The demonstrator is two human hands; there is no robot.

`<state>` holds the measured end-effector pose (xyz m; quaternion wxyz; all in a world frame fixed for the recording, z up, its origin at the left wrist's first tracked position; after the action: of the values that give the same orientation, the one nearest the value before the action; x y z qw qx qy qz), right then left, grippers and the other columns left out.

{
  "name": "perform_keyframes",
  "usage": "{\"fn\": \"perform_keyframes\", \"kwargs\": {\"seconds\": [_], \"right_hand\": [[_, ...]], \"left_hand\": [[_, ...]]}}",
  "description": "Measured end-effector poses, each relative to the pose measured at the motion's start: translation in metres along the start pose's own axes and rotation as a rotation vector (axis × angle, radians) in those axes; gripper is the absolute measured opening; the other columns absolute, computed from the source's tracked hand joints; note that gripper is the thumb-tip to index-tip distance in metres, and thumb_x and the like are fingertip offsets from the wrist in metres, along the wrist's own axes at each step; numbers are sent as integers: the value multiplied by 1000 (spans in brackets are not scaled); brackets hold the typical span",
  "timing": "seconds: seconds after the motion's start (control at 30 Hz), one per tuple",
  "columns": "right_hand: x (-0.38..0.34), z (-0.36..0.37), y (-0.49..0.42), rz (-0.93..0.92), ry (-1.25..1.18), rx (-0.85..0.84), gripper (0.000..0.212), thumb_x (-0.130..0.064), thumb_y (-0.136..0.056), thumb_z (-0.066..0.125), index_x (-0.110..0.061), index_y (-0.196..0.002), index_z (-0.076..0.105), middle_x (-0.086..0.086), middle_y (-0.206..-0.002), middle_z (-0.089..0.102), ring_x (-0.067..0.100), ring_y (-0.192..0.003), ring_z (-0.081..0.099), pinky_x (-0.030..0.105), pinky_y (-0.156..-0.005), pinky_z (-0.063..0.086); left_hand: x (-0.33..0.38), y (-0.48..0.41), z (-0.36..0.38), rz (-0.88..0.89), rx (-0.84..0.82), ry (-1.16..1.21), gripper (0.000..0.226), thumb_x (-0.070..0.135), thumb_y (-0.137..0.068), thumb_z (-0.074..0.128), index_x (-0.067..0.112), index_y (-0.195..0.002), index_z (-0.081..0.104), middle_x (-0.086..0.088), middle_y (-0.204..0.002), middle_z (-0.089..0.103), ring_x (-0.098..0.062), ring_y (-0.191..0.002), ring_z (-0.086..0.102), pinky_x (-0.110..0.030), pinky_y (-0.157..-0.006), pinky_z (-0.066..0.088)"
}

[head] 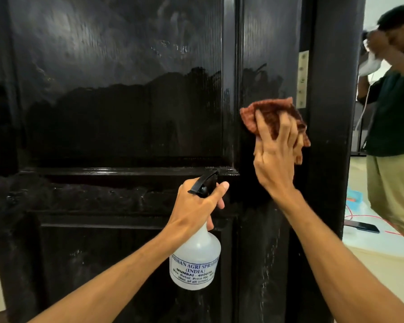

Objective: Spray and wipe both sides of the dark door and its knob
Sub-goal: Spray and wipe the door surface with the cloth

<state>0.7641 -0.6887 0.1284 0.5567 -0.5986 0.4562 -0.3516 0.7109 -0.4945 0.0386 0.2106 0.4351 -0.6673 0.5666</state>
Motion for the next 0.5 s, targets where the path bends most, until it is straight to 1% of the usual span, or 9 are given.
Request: {"fn": "perform_keyframes", "kwargs": {"seconds": [0.07,0.13,0.23,0.27,0.3,0.4,0.43,0.47,0.5], "right_hand": [[-12,2,-10,-7,3,10,62,-21,-103,46,-35,-161,28,12,-163,19,33,-152,16,55,-120,18],[-32,16,28,-121,41,-47,66,-20,-96,52,-33,-158,34,12,-161,25,33,-150,22,56,-115,23],[-55,31,96,-359,130,-130,63,-26,-89,57,-33,-151,46,10,-154,37,31,-142,34,49,-108,28],[-55,30,93,-394,126,-129,61,-26,-88,56,-33,-148,49,10,-152,40,31,-139,37,48,-106,30],[-56,26,78,-376,116,-92,59,-23,-88,55,-32,-147,51,10,-151,42,31,-136,38,48,-105,31],[-59,14,22,-100,49,-29,58,-16,-94,49,-30,-150,46,10,-152,39,33,-134,35,50,-107,29],[-65,15,21,-26,29,-16,58,-15,-96,49,-30,-152,44,12,-153,37,34,-135,34,51,-107,28],[-80,20,30,-5,8,-13,60,-15,-95,48,-30,-153,42,14,-154,35,36,-136,34,53,-107,28],[-100,30,48,-43,-14,-24,63,-14,-93,49,-30,-153,43,15,-153,33,38,-135,33,54,-105,30]], "left_hand": [[6,-5,0,7,14,-5,41,36,-103,66,6,-74,66,-4,-62,69,-26,-38,59,-20,-72,58],[10,-8,-4,23,36,-7,39,36,-101,68,7,-75,66,-5,-64,70,-25,-37,58,-20,-68,58],[9,-8,-17,35,57,7,33,36,-99,71,7,-83,69,-7,-76,76,-24,-37,58,-41,-61,60],[6,-7,-23,34,62,4,31,36,-99,71,7,-86,70,-7,-79,77,-24,-37,58,-43,-61,60],[2,-5,-30,28,76,-6,30,36,-99,71,8,-87,70,-6,-79,77,-24,-37,57,-39,-64,61],[-13,3,-60,1,143,-44,30,34,-100,71,7,-86,70,-3,-76,76,-25,-37,58,-7,-59,53],[-18,5,-69,-3,163,-46,29,33,-100,71,7,-86,70,-5,-79,77,-26,-38,58,-6,-59,53],[-22,9,-81,-9,186,-46,28,33,-100,71,8,-87,70,-6,-82,78,-27,-38,58,-12,-59,55],[-27,12,-93,-16,205,-50,26,32,-100,71,9,-88,69,-7,-84,78,-27,-37,57,-24,-62,59]]}}
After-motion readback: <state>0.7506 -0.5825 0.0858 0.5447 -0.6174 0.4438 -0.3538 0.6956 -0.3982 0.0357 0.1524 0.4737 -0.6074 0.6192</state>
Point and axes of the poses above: each hand's wrist, its own y-axis away from the middle knuckle, its own z-axis out of the palm, x = y × z, the point moved 9 cm from there along -y, towards the middle knuckle
